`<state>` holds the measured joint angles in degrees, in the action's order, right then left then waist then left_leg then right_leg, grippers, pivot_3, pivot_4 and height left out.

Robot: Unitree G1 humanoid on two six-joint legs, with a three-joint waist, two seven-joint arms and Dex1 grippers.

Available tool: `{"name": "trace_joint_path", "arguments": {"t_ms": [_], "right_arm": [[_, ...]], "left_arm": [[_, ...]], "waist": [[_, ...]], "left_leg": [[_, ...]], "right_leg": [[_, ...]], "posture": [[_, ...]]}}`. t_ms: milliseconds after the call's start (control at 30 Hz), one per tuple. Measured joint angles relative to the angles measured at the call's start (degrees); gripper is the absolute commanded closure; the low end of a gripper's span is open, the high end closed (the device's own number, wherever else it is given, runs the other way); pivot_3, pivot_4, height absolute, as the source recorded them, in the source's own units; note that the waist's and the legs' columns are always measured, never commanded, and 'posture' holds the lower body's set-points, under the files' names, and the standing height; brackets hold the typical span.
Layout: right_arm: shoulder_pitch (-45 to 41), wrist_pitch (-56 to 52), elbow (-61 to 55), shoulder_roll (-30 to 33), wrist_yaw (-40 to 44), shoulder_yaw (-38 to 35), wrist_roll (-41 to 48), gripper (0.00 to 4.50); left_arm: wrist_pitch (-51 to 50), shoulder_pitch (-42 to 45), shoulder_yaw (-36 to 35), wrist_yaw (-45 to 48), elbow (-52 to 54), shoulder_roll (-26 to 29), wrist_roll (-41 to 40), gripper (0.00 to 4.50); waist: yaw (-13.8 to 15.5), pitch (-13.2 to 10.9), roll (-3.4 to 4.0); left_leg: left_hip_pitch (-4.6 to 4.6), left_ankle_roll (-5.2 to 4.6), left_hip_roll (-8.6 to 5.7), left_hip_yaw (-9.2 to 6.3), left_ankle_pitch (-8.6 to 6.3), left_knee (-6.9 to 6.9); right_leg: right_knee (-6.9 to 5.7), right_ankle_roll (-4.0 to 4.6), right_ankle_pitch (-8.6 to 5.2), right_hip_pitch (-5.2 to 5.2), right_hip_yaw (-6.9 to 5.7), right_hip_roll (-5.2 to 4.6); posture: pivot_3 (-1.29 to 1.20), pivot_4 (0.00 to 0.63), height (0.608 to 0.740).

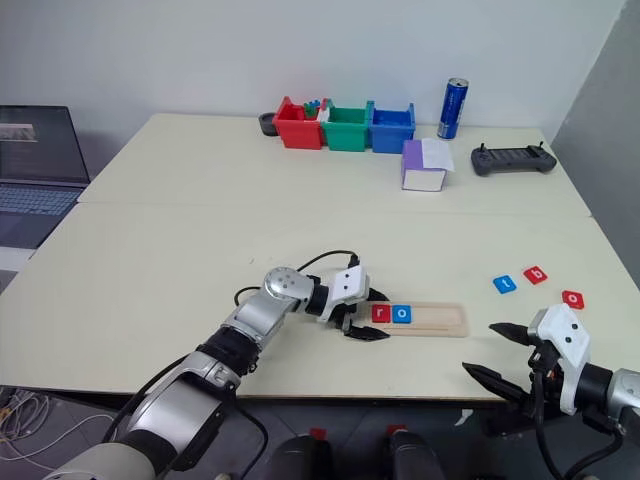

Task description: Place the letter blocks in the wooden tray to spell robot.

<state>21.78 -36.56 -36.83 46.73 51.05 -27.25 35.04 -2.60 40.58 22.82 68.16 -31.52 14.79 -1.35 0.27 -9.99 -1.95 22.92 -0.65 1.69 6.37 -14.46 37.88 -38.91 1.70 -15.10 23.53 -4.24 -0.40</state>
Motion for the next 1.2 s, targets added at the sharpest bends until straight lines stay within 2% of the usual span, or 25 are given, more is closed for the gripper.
{"name": "trace_joint_path", "arguments": {"t_ms": [133, 300, 567, 800, 1200], "right_arm": [[-1.35, 0.0, 0.11, 0.01, -0.11, 0.68, 0.01, 0.0], [-3.54, 0.0, 1.13, 0.38, 0.21, 1.72, 0.02, 0.0], [-7.28, -0.16, 2.14, 1.68, 0.94, 3.97, 0.21, 0.0], [-8.93, -0.3, 2.79, 1.76, 1.04, 5.67, 0.21, 0.0], [-7.74, -0.39, 2.73, 1.78, 0.95, 5.94, 0.29, 0.0]], "left_arm": [[-1.97, -1.49, -0.77, -0.03, 2.77, 1.66, -0.31, 1.11], [-1.4, -0.91, -2.03, -0.03, 1.19, 2.52, -0.59, 1.11], [4.85, 5.45, -5.33, 3.65, -12.29, 4.16, -0.95, 1.11], [11.41, 10.68, -5.96, 8.04, -23.7, 2.5, -0.72, 1.11], [17.6, 16.36, -7.05, 10.04, -35.11, 0.14, 1.72, 1.11]], "waist": [[-0.09, 0.0, 0.0], [-0.1, 0.0, 0.0], [-0.02, -0.02, -0.03], [0.07, -0.03, -0.06], [-0.05, -0.04, -0.08]], "left_leg": [[-0.01, 0.0, 0.0, -0.01, 0.0, 0.01], [-0.01, 0.0, -0.01, -0.01, 0.0, 0.01], [0.03, -0.01, -0.02, -0.01, 0.0, 0.01], [0.06, -0.03, -0.02, 0.0, -0.02, 0.02], [0.06, -0.02, -0.02, 0.0, -0.02, 0.02]], "right_leg": [[-0.01, 0.0, 0.0, 0.0, -0.01, 0.0], [-0.01, 0.0, 0.0, -0.01, 0.0, 0.0], [0.04, 0.0, 0.0, 0.0, -0.02, 0.01], [0.06, 0.0, 0.0, 0.01, -0.02, 0.0], [0.05, 0.0, 0.0, 0.02, -0.02, 0.0]], "posture": [[0.0, 0.15, 0.74], [0.0, 0.15, 0.74], [0.0, 0.15, 0.74], [0.0, 0.15, 0.74], [0.0, 0.15, 0.74]]}}
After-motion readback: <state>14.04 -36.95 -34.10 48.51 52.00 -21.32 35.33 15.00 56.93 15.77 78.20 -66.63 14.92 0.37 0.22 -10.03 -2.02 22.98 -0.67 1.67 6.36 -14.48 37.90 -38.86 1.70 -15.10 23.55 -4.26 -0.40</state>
